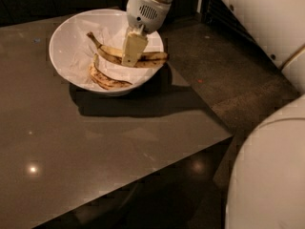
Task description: Pick banana from white bowl
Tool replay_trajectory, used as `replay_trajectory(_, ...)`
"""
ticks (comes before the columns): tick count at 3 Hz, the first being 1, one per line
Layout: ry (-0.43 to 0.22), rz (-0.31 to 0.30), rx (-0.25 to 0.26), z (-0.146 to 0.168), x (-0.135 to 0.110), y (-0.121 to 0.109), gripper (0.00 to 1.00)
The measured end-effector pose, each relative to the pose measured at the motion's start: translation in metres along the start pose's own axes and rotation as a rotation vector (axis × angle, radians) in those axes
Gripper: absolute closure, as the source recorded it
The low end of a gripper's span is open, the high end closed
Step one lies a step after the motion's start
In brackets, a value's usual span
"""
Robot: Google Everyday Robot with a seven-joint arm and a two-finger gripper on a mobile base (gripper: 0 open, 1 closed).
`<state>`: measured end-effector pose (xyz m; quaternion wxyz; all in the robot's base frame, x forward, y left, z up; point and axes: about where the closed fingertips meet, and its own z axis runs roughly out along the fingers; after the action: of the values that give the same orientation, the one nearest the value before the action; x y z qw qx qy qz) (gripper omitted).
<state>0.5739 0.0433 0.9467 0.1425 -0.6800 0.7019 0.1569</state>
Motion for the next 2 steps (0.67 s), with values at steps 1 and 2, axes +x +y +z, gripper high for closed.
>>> replay_trajectory(1,-0.008,0.001,0.009,0.002,-0.003,-0.003,1.00)
replay_trajectory(2,-0.015,0.007,0.008,0.002,-0.002,0.011,1.00)
